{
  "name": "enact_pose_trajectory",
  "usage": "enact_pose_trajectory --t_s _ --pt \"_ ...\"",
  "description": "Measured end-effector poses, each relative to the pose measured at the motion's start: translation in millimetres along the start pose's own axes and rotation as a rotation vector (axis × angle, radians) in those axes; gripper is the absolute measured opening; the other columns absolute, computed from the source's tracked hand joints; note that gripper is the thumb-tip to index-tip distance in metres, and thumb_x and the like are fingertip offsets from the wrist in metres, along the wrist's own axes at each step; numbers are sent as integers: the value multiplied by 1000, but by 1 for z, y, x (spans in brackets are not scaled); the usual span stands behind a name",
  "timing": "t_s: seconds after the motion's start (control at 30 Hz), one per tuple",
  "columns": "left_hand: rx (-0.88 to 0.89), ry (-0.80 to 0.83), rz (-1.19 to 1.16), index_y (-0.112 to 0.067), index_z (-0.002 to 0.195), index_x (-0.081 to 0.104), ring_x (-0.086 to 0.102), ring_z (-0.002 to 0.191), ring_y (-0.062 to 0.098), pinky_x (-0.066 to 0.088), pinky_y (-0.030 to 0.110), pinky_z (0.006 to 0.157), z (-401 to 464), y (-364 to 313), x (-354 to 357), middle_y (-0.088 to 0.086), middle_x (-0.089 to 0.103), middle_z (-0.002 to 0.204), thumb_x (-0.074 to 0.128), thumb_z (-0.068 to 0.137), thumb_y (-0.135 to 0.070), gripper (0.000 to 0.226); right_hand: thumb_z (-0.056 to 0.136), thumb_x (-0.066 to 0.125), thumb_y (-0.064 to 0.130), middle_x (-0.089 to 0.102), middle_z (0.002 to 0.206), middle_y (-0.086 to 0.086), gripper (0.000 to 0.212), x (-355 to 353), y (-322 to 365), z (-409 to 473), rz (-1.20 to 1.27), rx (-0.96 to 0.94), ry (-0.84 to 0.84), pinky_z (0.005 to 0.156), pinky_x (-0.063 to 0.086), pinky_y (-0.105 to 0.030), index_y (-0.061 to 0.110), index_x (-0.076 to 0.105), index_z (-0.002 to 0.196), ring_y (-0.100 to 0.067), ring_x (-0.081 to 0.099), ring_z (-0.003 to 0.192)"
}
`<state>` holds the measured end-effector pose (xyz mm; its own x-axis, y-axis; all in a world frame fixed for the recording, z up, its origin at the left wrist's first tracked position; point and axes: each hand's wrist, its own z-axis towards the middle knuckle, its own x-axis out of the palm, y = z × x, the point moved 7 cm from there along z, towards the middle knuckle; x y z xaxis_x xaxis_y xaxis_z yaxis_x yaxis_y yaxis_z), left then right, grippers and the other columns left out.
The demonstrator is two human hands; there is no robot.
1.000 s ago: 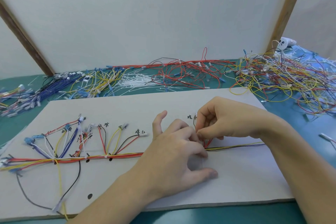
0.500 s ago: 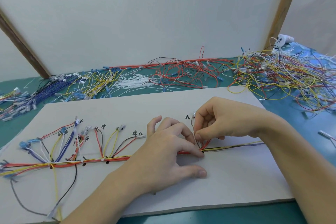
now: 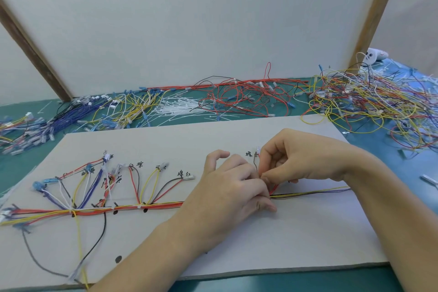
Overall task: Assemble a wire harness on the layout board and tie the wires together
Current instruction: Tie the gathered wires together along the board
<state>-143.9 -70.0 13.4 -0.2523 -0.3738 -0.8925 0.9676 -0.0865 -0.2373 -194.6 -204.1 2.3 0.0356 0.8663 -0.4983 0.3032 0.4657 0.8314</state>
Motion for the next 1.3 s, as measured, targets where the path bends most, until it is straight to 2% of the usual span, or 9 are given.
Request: enact_pose_trajectory --t_s 0.17,0.3,0.43,0.53,0.67,0.8,0.93,1.1,1.3 --pt "24 -38 35 -30 90 76 63 97 13 39 42 103 1 0 -1 -17 72 90 45 101 -49 37 84 79 13 79 76 -6 3 -1 -1 0 5 10 -1 51 45 -15 15 78 82 -4 64 59" --pt "-96 -83 -143 -32 91 76 56 94 5 39 39 96 -2 11 -1 -19 70 87 56 97 -50 28 83 80 15 79 78 -7 3 -1 -2 0 15 12 9 51 45 -16 15 77 83 -5 65 61" --pt "-183 -206 -235 -32 90 69 58 89 -3 33 17 91 -3 17 -8 -22 73 78 73 84 -48 17 82 81 19 79 80 -8 4 -1 -3 1 11 22 11 52 44 -16 17 78 83 -8 63 61" --pt "-292 -214 -379 -34 90 53 63 84 -6 34 4 79 -5 22 -5 -28 74 76 85 78 -38 34 83 82 18 79 80 -7 4 -1 -4 0 17 36 21 51 42 -15 18 78 83 -7 60 61" --pt "-288 -179 -416 -27 77 61 69 75 2 41 9 72 -6 24 -2 -22 74 77 89 77 -34 28 85 79 18 76 72 1 3 1 -3 1 -24 54 27 48 38 -15 17 77 85 -6 54 55" --pt "-271 -186 -440 -24 73 68 70 74 2 48 14 72 -7 23 -5 -19 75 77 89 78 -29 22 88 79 15 78 77 -2 2 1 2 -1 -39 76 49 50 42 -17 15 77 87 -8 60 62" --pt "-218 -209 -392 -29 81 75 66 79 -6 45 14 80 -7 19 -8 -29 72 79 88 78 -31 13 85 78 16 77 76 -2 2 2 3 1 -56 80 42 51 44 -16 16 77 86 -7 61 62" --pt "-164 -189 -401 -30 88 82 64 82 3 51 28 78 -8 15 -5 -14 75 81 83 83 -31 5 86 80 11 78 79 -4 7 2 -2 -4 40 48 24 54 44 -14 18 78 87 -7 64 66" --pt "-75 -156 -311 -26 100 83 64 87 9 54 34 79 -6 10 0 -12 77 90 80 86 -24 15 88 77 1 74 72 3 11 3 -6 -8 151 -23 -48 60 47 -13 12 79 89 -2 60 59"
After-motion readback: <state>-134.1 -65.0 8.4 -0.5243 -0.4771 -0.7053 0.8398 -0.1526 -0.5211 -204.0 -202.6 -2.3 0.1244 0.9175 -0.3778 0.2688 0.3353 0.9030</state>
